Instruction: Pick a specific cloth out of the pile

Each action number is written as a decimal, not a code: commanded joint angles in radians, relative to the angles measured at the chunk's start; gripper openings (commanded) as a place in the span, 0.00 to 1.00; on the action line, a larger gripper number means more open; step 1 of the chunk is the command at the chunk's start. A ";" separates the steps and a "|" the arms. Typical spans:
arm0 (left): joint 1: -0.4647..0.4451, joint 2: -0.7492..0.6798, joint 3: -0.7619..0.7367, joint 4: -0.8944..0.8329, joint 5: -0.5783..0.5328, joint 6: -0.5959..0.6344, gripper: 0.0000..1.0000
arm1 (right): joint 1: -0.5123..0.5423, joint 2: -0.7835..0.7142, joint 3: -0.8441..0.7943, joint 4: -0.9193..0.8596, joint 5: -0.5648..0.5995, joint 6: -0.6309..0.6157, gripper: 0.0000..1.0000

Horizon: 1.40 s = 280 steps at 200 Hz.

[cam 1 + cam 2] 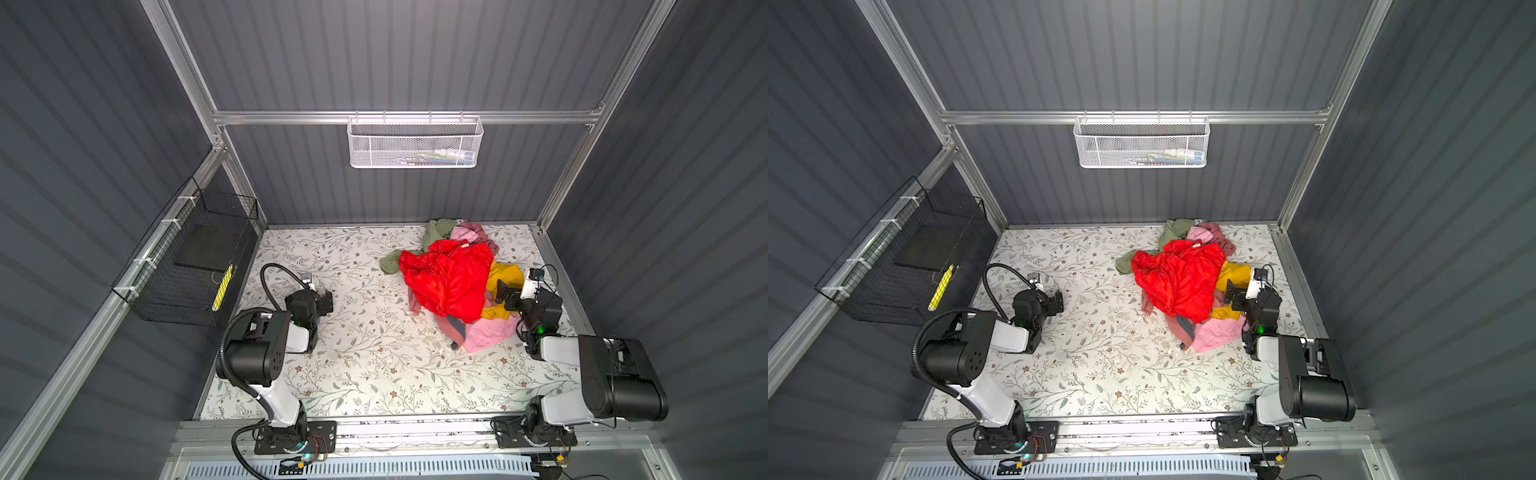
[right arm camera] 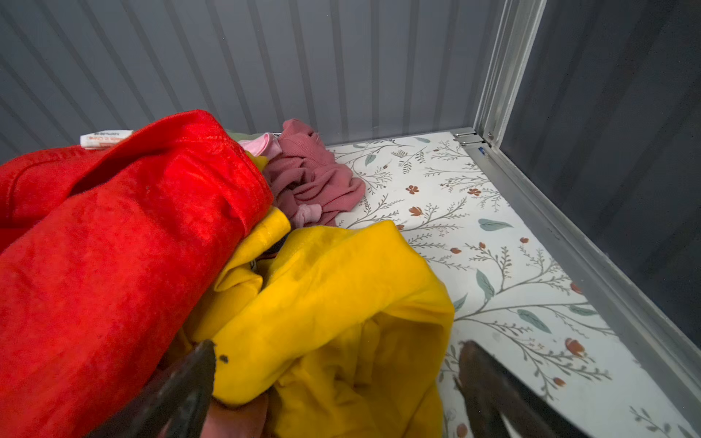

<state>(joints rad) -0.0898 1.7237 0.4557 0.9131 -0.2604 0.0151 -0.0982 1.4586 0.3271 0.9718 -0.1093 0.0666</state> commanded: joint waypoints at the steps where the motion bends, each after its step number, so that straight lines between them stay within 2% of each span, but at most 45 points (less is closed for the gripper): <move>1: 0.004 -0.007 0.009 0.013 -0.009 -0.012 1.00 | 0.001 0.001 -0.001 0.002 -0.010 -0.011 0.99; 207: 0.004 -0.011 0.014 0.014 -0.011 -0.012 1.00 | 0.000 -0.001 -0.001 0.008 0.010 0.003 0.99; 221: 0.005 -0.051 0.062 -0.104 -0.048 -0.034 1.00 | -0.002 -0.016 0.009 -0.026 0.023 0.008 0.99; 233: 0.007 -0.087 0.147 -0.308 -0.082 -0.054 1.00 | -0.003 -0.034 0.016 -0.054 0.043 0.017 0.99; 249: 0.007 -0.117 0.237 -0.496 -0.057 -0.072 1.00 | -0.009 -0.074 0.034 -0.124 0.051 0.029 0.99; 262: 0.007 -0.145 0.270 -0.567 -0.038 -0.114 1.00 | -0.010 -0.124 0.076 -0.250 0.061 0.046 0.99; 280: 0.007 -0.194 0.284 -0.608 -0.031 -0.188 1.00 | -0.014 -0.197 0.167 -0.529 0.057 0.107 0.99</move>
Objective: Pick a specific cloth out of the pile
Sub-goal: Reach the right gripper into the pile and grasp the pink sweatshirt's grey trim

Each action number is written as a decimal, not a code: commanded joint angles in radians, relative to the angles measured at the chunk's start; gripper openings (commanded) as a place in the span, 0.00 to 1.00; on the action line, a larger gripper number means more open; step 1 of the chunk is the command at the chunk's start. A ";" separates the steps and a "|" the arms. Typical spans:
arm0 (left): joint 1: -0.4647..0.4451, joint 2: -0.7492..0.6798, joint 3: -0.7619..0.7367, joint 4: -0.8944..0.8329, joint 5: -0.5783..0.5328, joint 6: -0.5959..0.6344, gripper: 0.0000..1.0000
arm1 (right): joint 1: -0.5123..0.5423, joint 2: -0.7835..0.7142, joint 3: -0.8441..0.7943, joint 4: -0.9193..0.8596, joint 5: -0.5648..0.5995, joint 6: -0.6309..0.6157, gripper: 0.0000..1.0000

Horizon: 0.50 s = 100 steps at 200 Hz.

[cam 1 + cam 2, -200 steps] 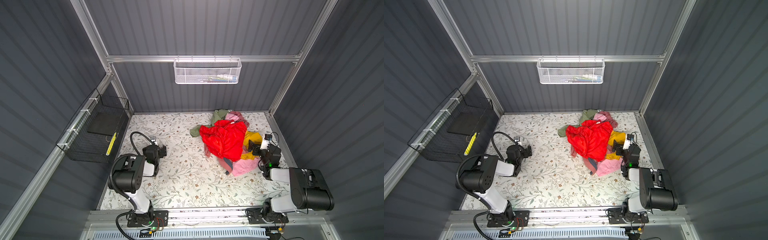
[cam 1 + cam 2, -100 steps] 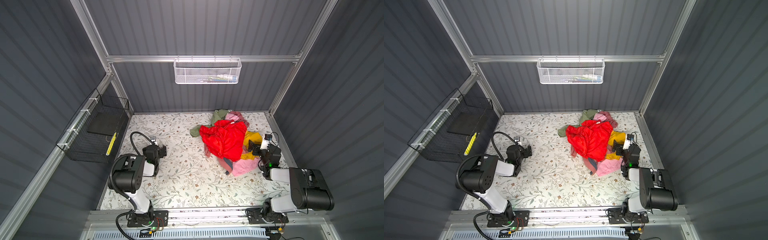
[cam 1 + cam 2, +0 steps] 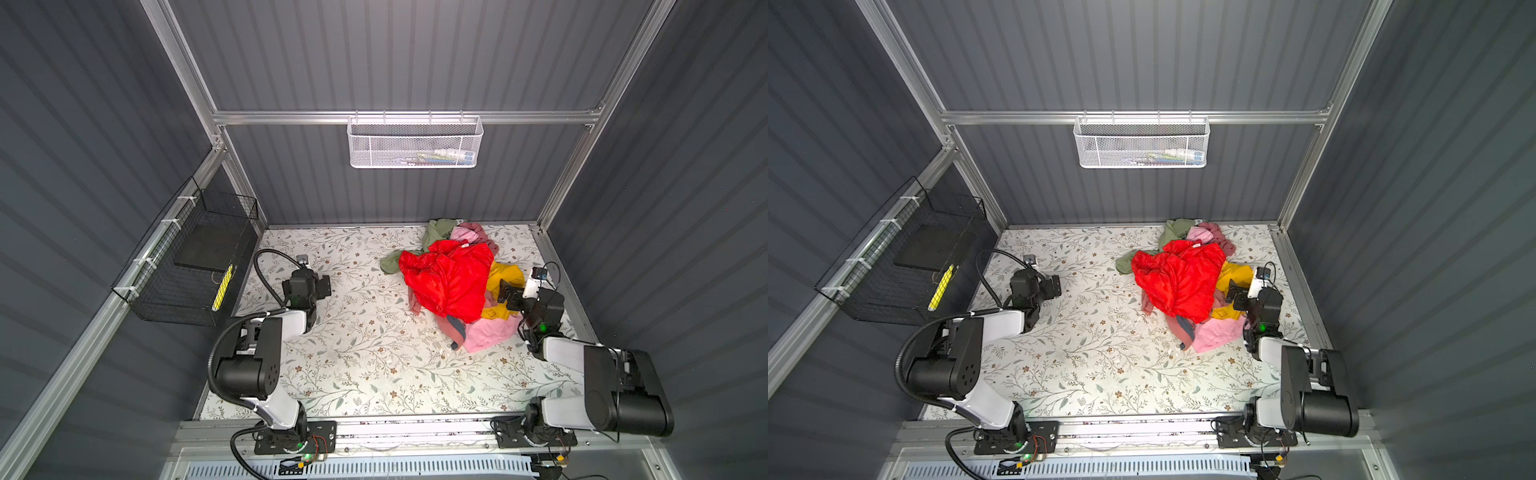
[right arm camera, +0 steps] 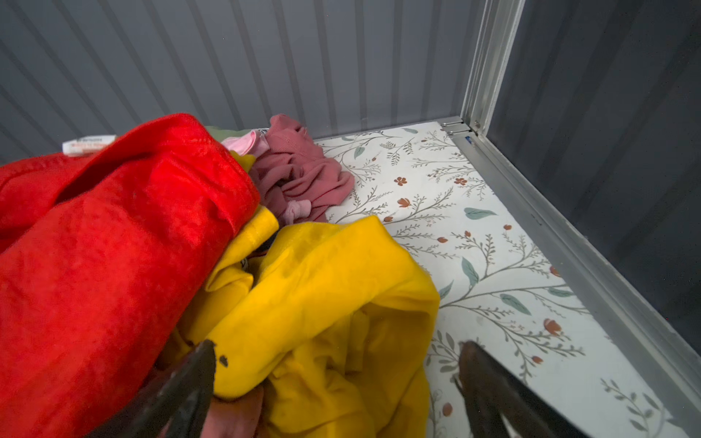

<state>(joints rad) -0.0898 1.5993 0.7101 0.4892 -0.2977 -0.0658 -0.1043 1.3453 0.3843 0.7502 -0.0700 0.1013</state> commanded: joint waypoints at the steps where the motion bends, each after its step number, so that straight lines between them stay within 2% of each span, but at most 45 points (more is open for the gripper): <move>1: 0.007 -0.072 0.030 -0.186 0.006 -0.111 1.00 | -0.008 -0.088 0.114 -0.322 0.017 0.075 0.99; 18: 0.005 -0.108 0.035 -0.214 0.027 -0.173 1.00 | -0.008 -0.145 0.163 -0.487 -0.045 0.098 0.98; 48: 0.003 -0.141 0.026 -0.256 0.074 -0.251 1.00 | 0.021 -0.220 0.199 -0.676 -0.126 0.133 0.86; 67: -0.007 -0.161 -0.015 -0.247 0.072 -0.304 1.00 | 0.102 -0.306 0.182 -0.735 -0.040 0.154 0.84; 100: -0.014 -0.189 -0.076 -0.228 0.055 -0.378 1.00 | 0.329 -0.385 0.151 -0.804 0.167 0.180 0.82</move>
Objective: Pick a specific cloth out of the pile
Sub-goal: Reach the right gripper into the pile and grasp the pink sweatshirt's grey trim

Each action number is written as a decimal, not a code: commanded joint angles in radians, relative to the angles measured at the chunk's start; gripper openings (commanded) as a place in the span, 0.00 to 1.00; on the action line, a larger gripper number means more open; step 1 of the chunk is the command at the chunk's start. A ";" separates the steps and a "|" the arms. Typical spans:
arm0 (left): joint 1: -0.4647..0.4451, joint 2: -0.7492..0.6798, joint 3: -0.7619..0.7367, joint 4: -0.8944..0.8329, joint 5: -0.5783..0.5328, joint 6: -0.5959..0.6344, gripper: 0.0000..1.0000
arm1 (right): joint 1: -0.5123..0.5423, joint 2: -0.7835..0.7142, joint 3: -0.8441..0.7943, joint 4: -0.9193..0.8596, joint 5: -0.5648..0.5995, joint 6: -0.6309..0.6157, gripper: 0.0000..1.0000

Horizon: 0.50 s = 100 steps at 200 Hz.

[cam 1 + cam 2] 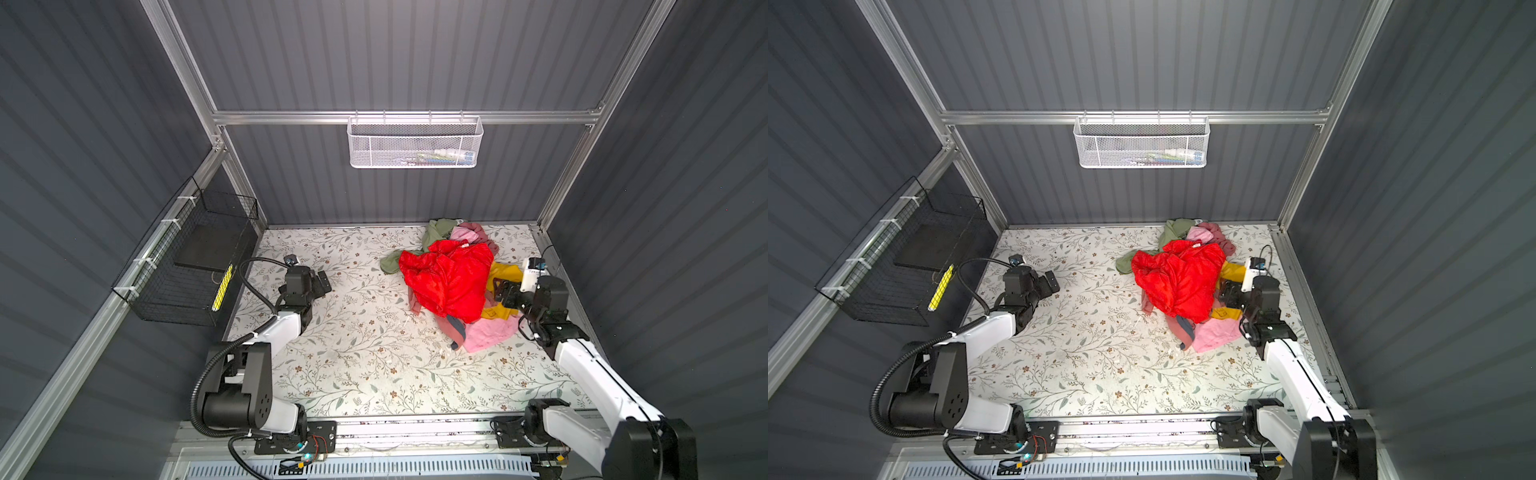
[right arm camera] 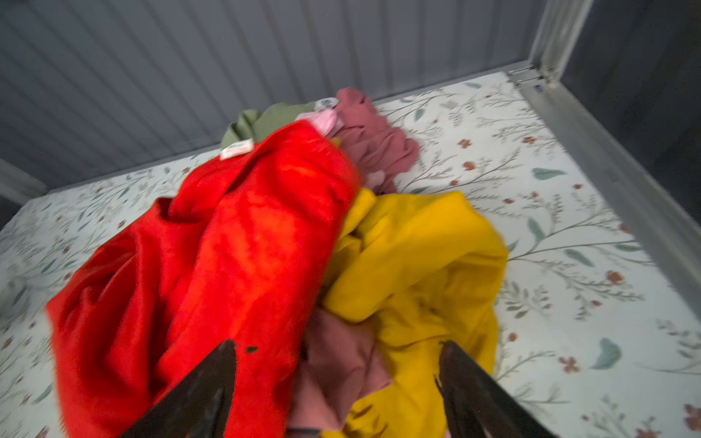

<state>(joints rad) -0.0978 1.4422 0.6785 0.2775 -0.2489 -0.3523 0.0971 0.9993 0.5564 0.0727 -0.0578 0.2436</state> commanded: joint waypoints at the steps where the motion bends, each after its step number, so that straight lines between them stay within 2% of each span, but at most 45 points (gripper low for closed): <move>1: -0.006 -0.031 -0.045 -0.016 0.005 -0.093 1.00 | 0.134 -0.040 -0.022 -0.129 0.162 0.037 0.82; 37: -0.007 -0.043 -0.072 -0.017 0.004 -0.128 1.00 | 0.363 -0.077 -0.046 -0.198 0.374 0.012 0.80; 74: -0.006 -0.051 -0.078 -0.032 -0.002 -0.136 1.00 | 0.539 -0.124 -0.059 -0.215 0.455 -0.020 0.81; 100: -0.006 -0.064 -0.089 -0.031 -0.011 -0.140 1.00 | 0.631 -0.035 0.014 -0.260 0.513 -0.030 0.81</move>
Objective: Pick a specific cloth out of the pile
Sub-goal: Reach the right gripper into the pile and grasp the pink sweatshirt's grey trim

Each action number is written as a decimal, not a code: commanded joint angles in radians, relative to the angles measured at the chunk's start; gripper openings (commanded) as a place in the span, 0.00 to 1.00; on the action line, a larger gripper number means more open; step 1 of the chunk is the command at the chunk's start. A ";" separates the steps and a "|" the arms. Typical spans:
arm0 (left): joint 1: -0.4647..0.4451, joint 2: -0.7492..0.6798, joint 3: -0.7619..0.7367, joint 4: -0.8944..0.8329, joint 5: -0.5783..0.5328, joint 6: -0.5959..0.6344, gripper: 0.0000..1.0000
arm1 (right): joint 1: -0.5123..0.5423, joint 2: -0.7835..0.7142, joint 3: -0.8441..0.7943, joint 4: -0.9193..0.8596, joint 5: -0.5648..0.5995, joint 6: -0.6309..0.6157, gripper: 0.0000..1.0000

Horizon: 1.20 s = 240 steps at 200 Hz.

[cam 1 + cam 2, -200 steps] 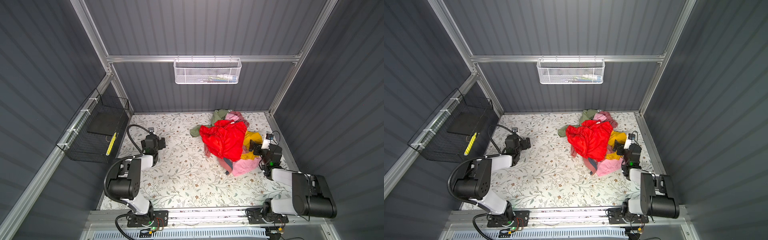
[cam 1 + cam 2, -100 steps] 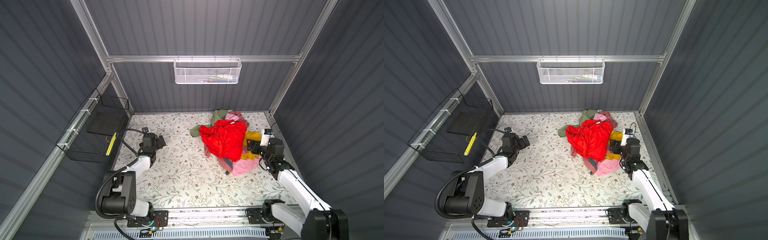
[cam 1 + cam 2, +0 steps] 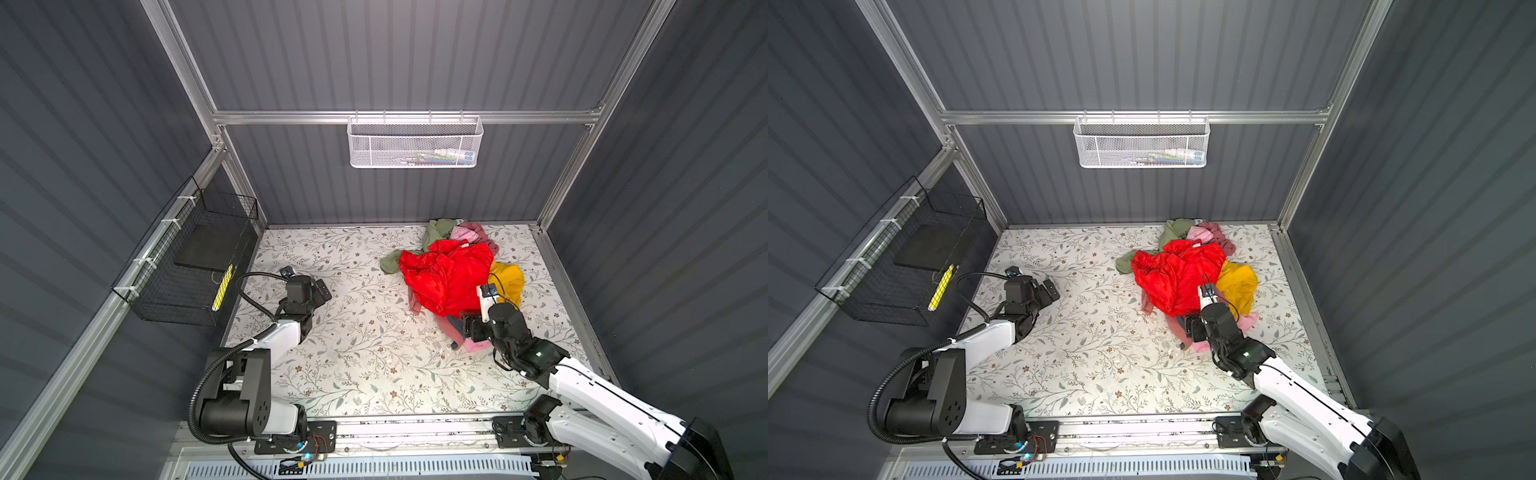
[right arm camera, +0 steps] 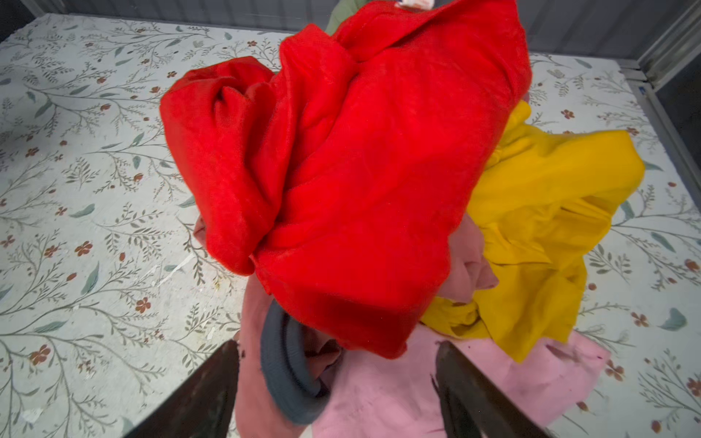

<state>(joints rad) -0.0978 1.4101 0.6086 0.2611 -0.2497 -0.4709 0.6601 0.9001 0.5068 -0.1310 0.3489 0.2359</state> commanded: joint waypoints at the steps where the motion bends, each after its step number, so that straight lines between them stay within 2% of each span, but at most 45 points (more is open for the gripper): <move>1: -0.006 -0.032 -0.019 -0.014 -0.011 -0.021 1.00 | 0.073 0.075 0.067 -0.059 0.109 -0.023 0.81; 39: -0.007 -0.042 -0.024 -0.023 -0.017 -0.020 1.00 | 0.221 0.311 0.210 -0.139 0.191 -0.079 0.81; 77: -0.007 -0.048 -0.037 -0.023 -0.022 -0.019 1.00 | 0.320 0.519 0.397 -0.411 0.309 -0.087 0.78; 102: -0.007 -0.045 -0.033 -0.026 -0.025 -0.013 1.00 | 0.380 0.599 0.475 -0.557 0.345 -0.030 0.76; 121: -0.006 -0.045 -0.032 -0.024 -0.020 -0.012 1.00 | 0.415 0.643 0.521 -0.671 0.373 0.058 0.74; 164: -0.006 -0.036 -0.019 -0.016 0.000 -0.017 1.00 | 0.426 0.742 0.554 -0.786 0.367 0.207 0.70; 221: -0.006 -0.034 -0.026 -0.023 0.006 -0.009 1.00 | 0.384 0.839 0.598 -0.776 0.321 0.229 0.58; 240: -0.006 -0.034 -0.022 -0.027 0.010 0.006 1.00 | 0.358 0.854 0.600 -0.776 0.322 0.229 0.57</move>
<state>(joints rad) -0.0986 1.3869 0.5819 0.2466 -0.2554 -0.4828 1.0492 1.7359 1.0866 -0.8711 0.6743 0.4381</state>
